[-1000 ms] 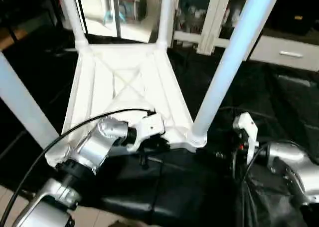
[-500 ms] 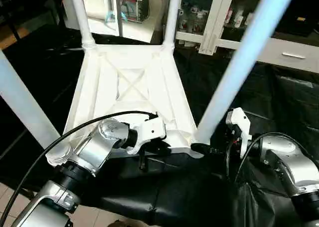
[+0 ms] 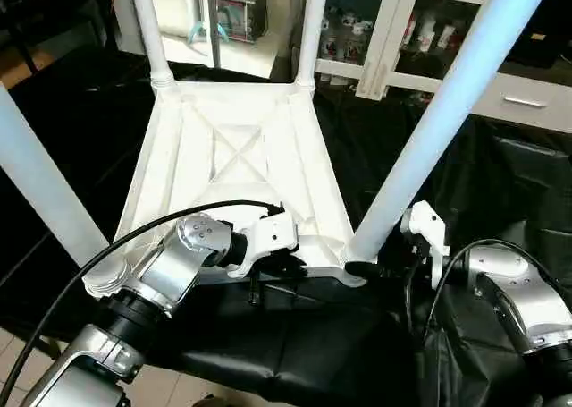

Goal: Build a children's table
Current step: Rotate leg to tighten

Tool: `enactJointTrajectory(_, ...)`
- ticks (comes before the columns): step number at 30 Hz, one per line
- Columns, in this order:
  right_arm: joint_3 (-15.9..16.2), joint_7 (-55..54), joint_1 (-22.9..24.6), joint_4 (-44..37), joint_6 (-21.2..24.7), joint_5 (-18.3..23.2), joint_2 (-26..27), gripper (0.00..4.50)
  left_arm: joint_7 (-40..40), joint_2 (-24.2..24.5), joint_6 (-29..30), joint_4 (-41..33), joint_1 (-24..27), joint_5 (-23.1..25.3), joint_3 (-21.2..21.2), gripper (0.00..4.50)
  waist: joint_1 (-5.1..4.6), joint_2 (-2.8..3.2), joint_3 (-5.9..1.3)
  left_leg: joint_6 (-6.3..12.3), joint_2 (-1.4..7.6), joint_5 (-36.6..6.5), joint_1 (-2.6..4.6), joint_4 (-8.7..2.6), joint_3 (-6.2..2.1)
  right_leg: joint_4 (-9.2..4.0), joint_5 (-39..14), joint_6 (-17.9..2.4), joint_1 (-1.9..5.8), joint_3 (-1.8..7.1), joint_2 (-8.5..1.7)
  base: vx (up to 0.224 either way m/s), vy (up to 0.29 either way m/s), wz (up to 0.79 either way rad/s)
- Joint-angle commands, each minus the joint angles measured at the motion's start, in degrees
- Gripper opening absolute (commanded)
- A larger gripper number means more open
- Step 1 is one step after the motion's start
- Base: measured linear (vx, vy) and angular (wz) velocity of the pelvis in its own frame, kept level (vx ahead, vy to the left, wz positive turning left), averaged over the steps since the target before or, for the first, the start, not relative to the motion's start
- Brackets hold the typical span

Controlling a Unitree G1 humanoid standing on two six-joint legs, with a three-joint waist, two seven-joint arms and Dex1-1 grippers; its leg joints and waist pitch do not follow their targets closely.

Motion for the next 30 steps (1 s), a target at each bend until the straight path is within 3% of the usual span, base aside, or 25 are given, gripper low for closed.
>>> enactJointTrajectory(1, 1.1, 1.09, -0.13, 1.29, -0.4, -1.06, -0.08, 2.88, -0.99, -0.51, -0.13, 0.04, 0.44, 0.09, -1.72, 0.0, -0.21, -0.51, -3.53, 5.14, 3.6, -3.57, 0.96, -3.87, -1.33, -3.21, -0.09, -15.9, 2.67, 2.44, -4.07, 0.0, 0.0, 0.0)
enactJointTrajectory(6, 1.29, 0.72, -0.27, 1.73, -1.2, -1.21, 0.55, 2.47, -1.16, -0.12, 0.14, -0.14, 0.74, 0.22, -1.84, 0.0, -0.25, -0.43, -3.56, 5.09, 3.59, -3.68, 0.95, -3.88, -1.39, -3.13, 0.43, -16.07, 2.71, 2.41, -4.02, 0.0, 0.0, 0.0)
enactJointTrajectory(12, 0.9, -0.65, 0.49, 1.68, -0.97, -1.2, 1.29, 2.37, -0.69, 0.01, 0.73, 0.11, 0.74, 0.42, -1.54, 0.0, -0.43, -0.35, -3.47, 4.42, 3.61, -5.0, 0.99, -4.03, -1.44, -3.35, -1.08, -15.84, 2.64, 2.42, -4.02, 0.0, 0.0, 0.0)
enactJointTrajectory(15, -0.55, -7.29, 0.38, 3.36, 0.02, -2.95, 3.31, 2.22, 2.91, -1.78, 3.03, 1.89, -0.38, 0.61, -0.07, 0.0, -0.65, -0.21, -3.33, 3.45, 3.59, -6.59, 1.01, -4.23, -1.46, -3.58, -2.77, -15.53, 2.57, 2.44, -3.97, 0.0, 0.0, 0.0)
enactJointTrajectory(18, -0.8, -12.81, -0.13, 5.06, 2.26, -4.86, 4.9, 2.16, 7.93, -4.21, 5.0, 4.43, -2.05, 1.23, 1.47, 0.0, -0.93, -0.19, -2.81, 1.0, 3.49, -11.96, 1.21, -4.73, -1.63, -4.71, -12.39, -13.39, 2.39, 2.45, -4.04, 0.0, 0.0, 0.0)
enactJointTrajectory(19, -0.7, -15.12, -0.02, 5.28, 3.78, -5.54, 5.79, 2.15, 10.92, -5.62, 6.28, 5.98, -3.12, 1.7, 2.28, 0.0, -1.18, -0.18, -2.31, -0.32, 3.4, -15.47, 1.56, -5.07, -1.67, -5.45, -18.35, -11.85, 1.98, 2.45, -3.91, 0.0, 0.0, 0.0)
enactJointTrajectory(20, -0.85, -17.83, -0.03, 5.47, 5.41, -6.16, 6.82, 2.14, 14.05, -7.0, 7.52, 7.51, -4.19, 2.09, 3.18, 0.0, -1.29, -0.36, -2.28, -1.6, 3.36, -18.66, 1.97, -5.08, -2.02, -5.91, -24.09, -10.24, 1.9, 2.33, -4.14, 0.0, 0.0, 0.0)
enactJointTrajectory(21, -0.85, -17.83, -0.03, 5.47, 5.41, -6.16, 6.82, 2.14, 14.05, -7.0, 7.52, 7.51, -4.19, 2.09, 3.18, 0.0, -1.29, -0.43, -2.38, -1.86, 3.32, -19.04, 2.11, -5.11, -2.12, -6.13, -25.41, -9.53, 1.83, 2.37, -4.23, 0.0, 0.0, 0.0)
enactJointTrajectory(24, -2.38, -29.1, -0.88, 6.33, 9.32, -8.33, 11.6, 2.12, 24.38, -11.53, 13.6, 12.67, -7.91, 2.83, 6.48, 0.0, -1.69, -0.25, -2.55, -2.69, 3.33, -18.04, 1.94, -5.4, -2.27, -6.1, -23.58, -8.72, 1.58, 2.35, -4.1, 0.0, 0.0, 0.0)
enactJointTrajectory(26, -5.99, -44.77, -2.42, 7.9, 11.99, -10.8, 17.61, 2.11, 31.77, -14.81, 14.81, 16.95, -10.78, 4.06, 7.8, 0.0, -2.26, -0.34, -2.75, -3.08, 3.09, -16.81, 1.61, -5.52, -2.38, -6.1, -21.24, -8.91, 1.66, 2.34, -4.09, 0.0, 0.0, 0.0)
enactJointTrajectory(28, -6.92, -48.28, -2.73, 8.02, 12.13, -10.78, 19.38, 2.11, 33.06, -15.68, 14.51, 17.87, -11.4, 4.21, 7.97, 0.0, -2.33, -0.23, -2.97, -3.17, 3.17, -16.1, 1.49, -5.63, -2.65, -5.92, -19.6, -9.03, 2.08, 2.14, -4.2, 0.0, 0.0, 0.0)
enactJointTrajectory(30, -6.65, -51.66, -3.04, 6.77, 12.86, -11.07, 22.53, 2.11, 34.94, -17.7, 13.64, 19.52, -12.6, 3.94, 8.38, 0.0, -2.33, -0.01, -3.01, -2.33, 3.17, -15.34, 1.55, -5.6, -2.32, -5.88, -15.99, -9.4, 1.95, 2.29, -4.07, 0.0, 0.0, 0.0)
